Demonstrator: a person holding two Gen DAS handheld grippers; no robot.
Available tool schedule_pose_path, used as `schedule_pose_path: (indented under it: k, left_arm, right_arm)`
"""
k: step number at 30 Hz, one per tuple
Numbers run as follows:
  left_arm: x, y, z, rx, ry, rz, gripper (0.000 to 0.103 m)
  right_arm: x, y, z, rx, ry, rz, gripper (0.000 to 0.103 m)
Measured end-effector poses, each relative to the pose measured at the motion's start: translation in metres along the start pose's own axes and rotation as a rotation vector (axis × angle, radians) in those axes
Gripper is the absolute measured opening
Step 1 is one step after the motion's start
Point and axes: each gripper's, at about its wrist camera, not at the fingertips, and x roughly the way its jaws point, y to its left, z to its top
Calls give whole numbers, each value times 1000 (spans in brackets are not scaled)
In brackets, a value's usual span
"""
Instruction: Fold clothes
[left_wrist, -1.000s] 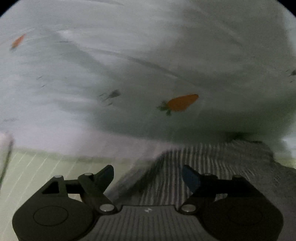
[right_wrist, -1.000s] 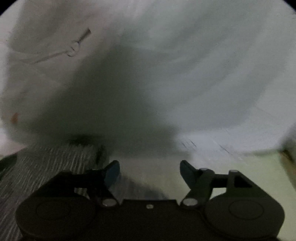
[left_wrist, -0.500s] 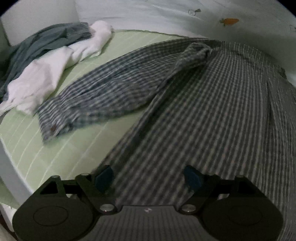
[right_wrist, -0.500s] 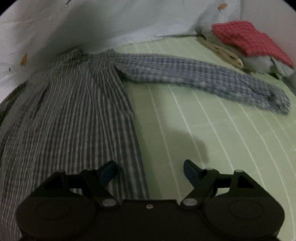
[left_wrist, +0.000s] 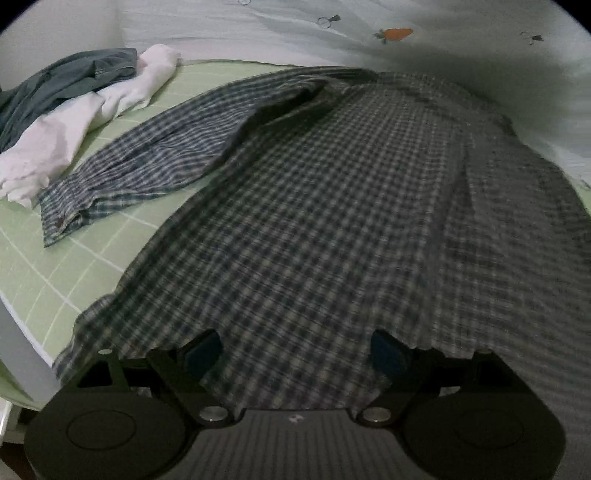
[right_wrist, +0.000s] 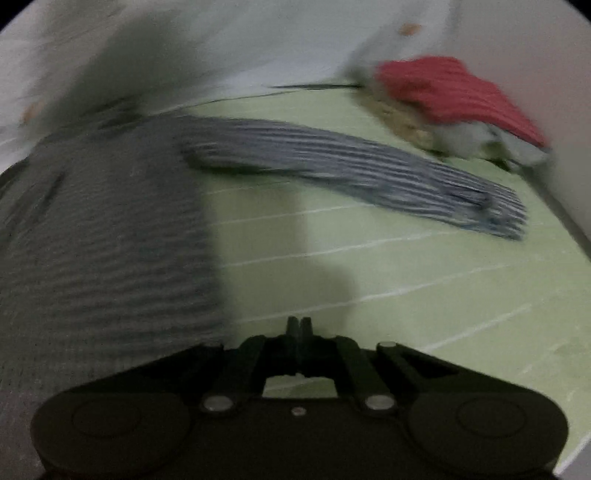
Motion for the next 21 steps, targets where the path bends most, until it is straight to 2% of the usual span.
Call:
schedule_pose_path:
  k: [2, 4, 6, 7, 10, 14, 18, 21]
  left_arm:
    - [-7, 4, 1, -5, -8, 1, 89]
    - [-13, 14, 4, -22, -21, 16, 89]
    - [-17, 26, 8, -48, -23, 25, 89]
    - [-17, 33, 10, -62, -20, 23, 89]
    - [-18, 46, 18, -85, 2, 16, 89]
    - [-26, 52, 29, -77, -29, 5, 89]
    - [-29, 50, 31, -79, -34, 3, 89]
    - [-34, 41, 29, -80, -41, -4, 89]
  right_arm:
    - [-3, -13, 3, 49, 11, 26, 1]
    - [-9, -19, 4, 87, 13, 92, 8]
    - [-18, -13, -2, 139, 11, 181, 34]
    - [-23, -7, -6, 164, 12, 234, 56]
    - [-35, 20, -23, 172, 22, 301, 57]
    - [-37, 51, -38, 94, 26, 200, 62]
    - [-38, 70, -42, -84, 45, 98, 57]
    - [-42, 62, -44, -40, 59, 86, 58]
